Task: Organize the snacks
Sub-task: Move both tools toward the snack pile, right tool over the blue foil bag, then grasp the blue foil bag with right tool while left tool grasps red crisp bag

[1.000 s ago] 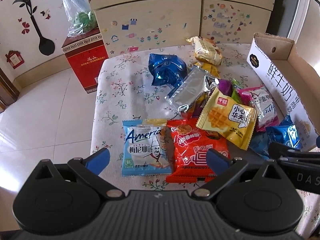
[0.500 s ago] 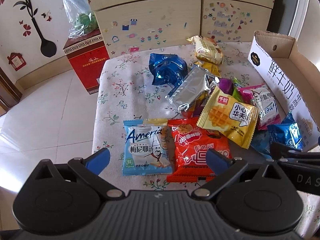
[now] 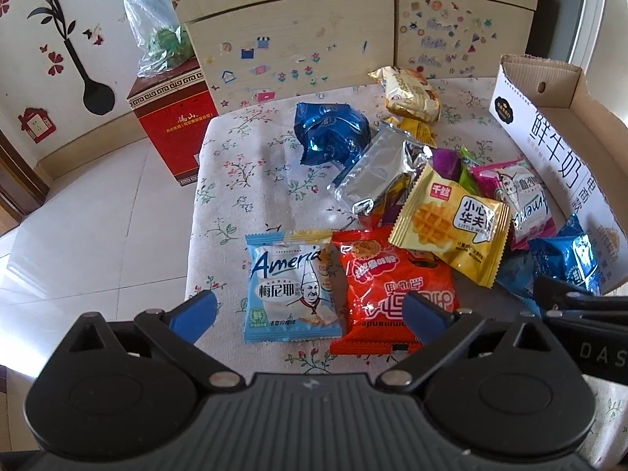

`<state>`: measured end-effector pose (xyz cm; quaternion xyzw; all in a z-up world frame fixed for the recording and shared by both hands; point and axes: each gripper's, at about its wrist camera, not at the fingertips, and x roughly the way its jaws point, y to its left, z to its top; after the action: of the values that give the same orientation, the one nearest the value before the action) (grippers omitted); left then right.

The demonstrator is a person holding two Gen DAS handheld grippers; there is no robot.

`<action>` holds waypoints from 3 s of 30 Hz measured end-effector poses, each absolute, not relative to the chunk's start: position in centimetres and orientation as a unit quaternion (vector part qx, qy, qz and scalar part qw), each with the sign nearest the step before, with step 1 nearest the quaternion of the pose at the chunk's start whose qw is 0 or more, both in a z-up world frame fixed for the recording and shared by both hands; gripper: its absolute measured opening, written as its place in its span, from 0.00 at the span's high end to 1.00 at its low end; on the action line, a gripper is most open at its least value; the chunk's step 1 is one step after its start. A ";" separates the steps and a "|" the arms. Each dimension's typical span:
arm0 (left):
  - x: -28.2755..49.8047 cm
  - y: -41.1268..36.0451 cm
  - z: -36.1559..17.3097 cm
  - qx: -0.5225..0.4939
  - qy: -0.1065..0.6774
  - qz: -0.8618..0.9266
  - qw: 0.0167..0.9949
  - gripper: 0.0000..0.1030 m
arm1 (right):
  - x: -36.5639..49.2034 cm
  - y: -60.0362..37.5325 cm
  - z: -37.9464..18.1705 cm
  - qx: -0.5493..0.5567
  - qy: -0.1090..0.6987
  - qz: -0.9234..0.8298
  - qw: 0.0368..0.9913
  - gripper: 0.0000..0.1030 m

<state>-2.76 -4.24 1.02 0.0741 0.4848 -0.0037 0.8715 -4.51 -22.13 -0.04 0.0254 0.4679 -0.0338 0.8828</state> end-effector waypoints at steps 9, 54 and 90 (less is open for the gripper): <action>-3.0 -4.4 1.1 0.081 0.485 0.001 0.871 0.04 | -4.5 -21.9 0.0 0.016 0.462 -0.037 0.886 0.00; -2.4 -1.3 1.7 0.000 0.471 -0.015 0.882 0.02 | -5.9 -30.7 0.8 0.208 0.429 0.025 0.879 0.00; -2.4 -5.2 -3.7 0.017 0.490 -0.100 0.866 0.08 | -4.6 -27.6 -4.0 0.222 0.508 0.073 0.829 0.19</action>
<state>-2.36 -5.16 -3.71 0.0175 0.4898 -0.1002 0.8659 -4.55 -27.61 -3.96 0.2222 0.5080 0.0729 0.8290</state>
